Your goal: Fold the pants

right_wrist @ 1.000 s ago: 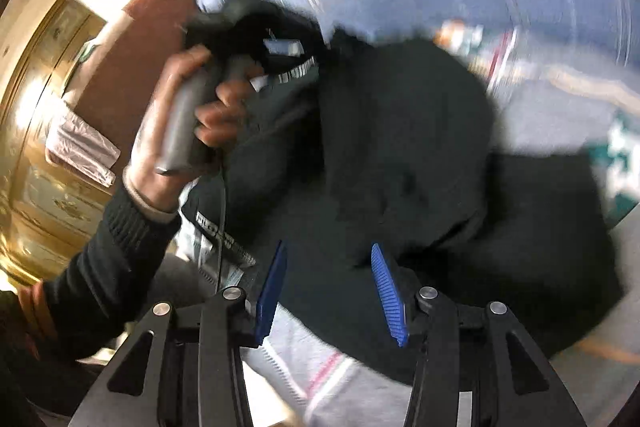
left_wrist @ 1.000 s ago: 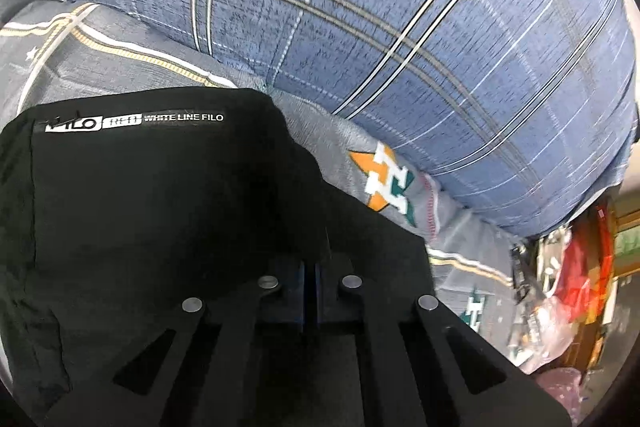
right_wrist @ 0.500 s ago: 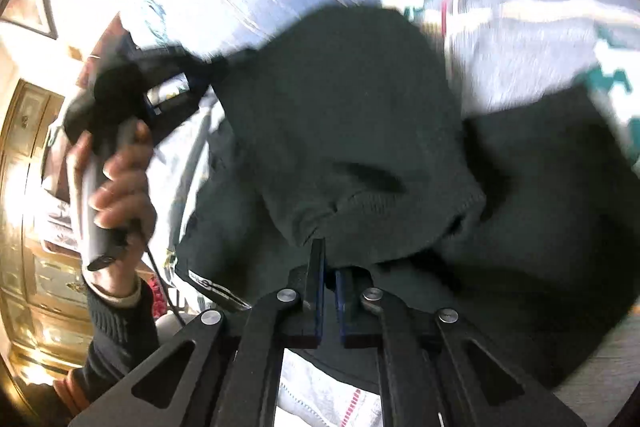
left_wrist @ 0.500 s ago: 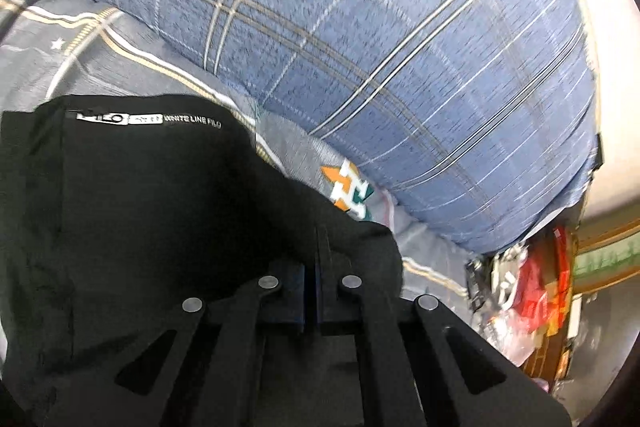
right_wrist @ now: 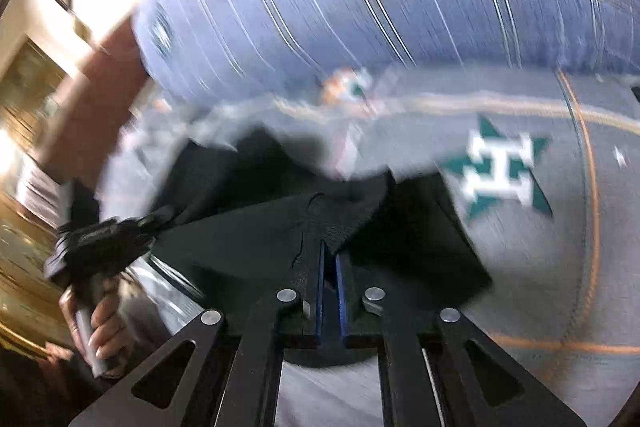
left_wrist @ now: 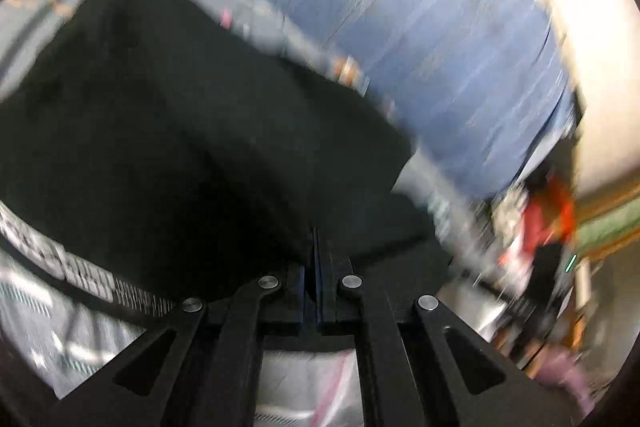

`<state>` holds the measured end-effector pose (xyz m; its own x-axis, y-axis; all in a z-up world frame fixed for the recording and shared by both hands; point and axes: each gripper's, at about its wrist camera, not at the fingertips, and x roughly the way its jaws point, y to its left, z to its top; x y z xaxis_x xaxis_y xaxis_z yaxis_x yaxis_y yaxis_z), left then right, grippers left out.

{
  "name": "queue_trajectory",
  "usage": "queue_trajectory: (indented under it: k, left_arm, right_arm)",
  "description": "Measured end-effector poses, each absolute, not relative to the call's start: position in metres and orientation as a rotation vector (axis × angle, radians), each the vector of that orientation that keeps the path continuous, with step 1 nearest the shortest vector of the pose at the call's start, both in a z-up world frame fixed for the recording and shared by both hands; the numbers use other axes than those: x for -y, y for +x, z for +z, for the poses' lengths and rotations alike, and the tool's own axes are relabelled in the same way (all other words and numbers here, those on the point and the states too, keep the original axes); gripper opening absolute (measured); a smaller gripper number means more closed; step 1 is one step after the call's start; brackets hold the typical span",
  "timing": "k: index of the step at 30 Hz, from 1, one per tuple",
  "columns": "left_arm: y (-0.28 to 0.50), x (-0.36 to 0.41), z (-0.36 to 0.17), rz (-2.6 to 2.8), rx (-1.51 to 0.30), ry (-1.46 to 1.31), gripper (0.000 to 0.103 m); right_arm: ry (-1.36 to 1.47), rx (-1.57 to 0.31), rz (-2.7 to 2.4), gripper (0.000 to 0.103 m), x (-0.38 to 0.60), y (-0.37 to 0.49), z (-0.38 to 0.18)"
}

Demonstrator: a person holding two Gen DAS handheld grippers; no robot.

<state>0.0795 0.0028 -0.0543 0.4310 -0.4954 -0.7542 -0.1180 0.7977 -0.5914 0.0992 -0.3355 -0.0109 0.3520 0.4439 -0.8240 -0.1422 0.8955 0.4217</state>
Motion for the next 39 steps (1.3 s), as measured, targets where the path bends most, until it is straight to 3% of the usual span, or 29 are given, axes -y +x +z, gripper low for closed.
queue_trajectory:
  k: [3,4,6,7,10,12,14,15,16,17,24,30,32,34,35,39]
  left_arm:
    - [0.082,0.012,-0.068,-0.241,-1.182,-0.561,0.001]
    - [0.083,0.013,-0.068,-0.235,-1.179,-0.553,0.001]
    - [0.081,0.014,-0.065,-0.237,-1.174,-0.547,0.001]
    - [0.081,0.015,-0.063,-0.237,-1.171,-0.541,0.001]
    - [0.081,0.019,-0.061,-0.233,-1.17,-0.514,0.001]
    - [0.081,0.019,-0.062,-0.231,-1.18,-0.513,0.001]
    - [0.082,0.017,-0.064,-0.232,-1.191,-0.522,0.001]
    - [0.082,0.014,-0.064,-0.232,-1.192,-0.529,0.001]
    - [0.082,0.012,-0.063,-0.233,-1.187,-0.536,0.001]
    - [0.081,0.011,-0.059,-0.242,-1.175,-0.546,0.001]
    - [0.057,0.023,-0.023,-0.377,-0.998,-0.53,0.002]
    - [0.069,0.043,-0.069,-0.301,-1.2,-0.453,0.002]
    - [0.068,0.043,-0.071,-0.298,-1.194,-0.466,0.002]
    - [0.065,0.047,-0.062,-0.298,-1.155,-0.43,0.002]
    - [0.063,0.049,-0.057,-0.302,-1.136,-0.417,0.002]
    - [0.064,0.052,-0.055,-0.304,-1.126,-0.404,0.002]
  right_arm:
    - [0.321,-1.186,0.36,0.013,0.345,0.103,-0.02]
    - [0.34,-1.166,0.346,0.031,0.348,0.104,-0.017]
    - [0.38,-1.127,0.348,0.056,0.354,0.104,-0.014]
    - [0.386,-1.118,0.342,0.058,0.353,0.107,-0.014]
    - [0.388,-1.112,0.288,0.057,0.346,0.117,-0.015]
    - [0.365,-1.131,0.258,0.049,0.337,0.128,-0.02]
    - [0.355,-1.149,0.25,0.038,0.331,0.133,-0.024]
    - [0.338,-1.154,0.238,0.025,0.328,0.134,-0.026]
    - [0.314,-1.156,0.231,0.004,0.325,0.134,-0.025]
    - [0.294,-1.147,0.226,0.004,0.322,0.132,-0.022]
    - [0.313,-0.929,0.147,0.003,0.355,0.111,0.029]
    - [0.303,-1.171,0.088,0.012,0.353,0.14,-0.031]
    - [0.308,-1.139,0.092,0.02,0.356,0.13,-0.018]
    - [0.353,-1.088,0.115,0.047,0.366,0.114,-0.003]
    - [0.382,-1.072,0.122,0.051,0.371,0.107,0.001]
    - [0.448,-1.104,0.163,0.049,0.379,0.088,-0.007]
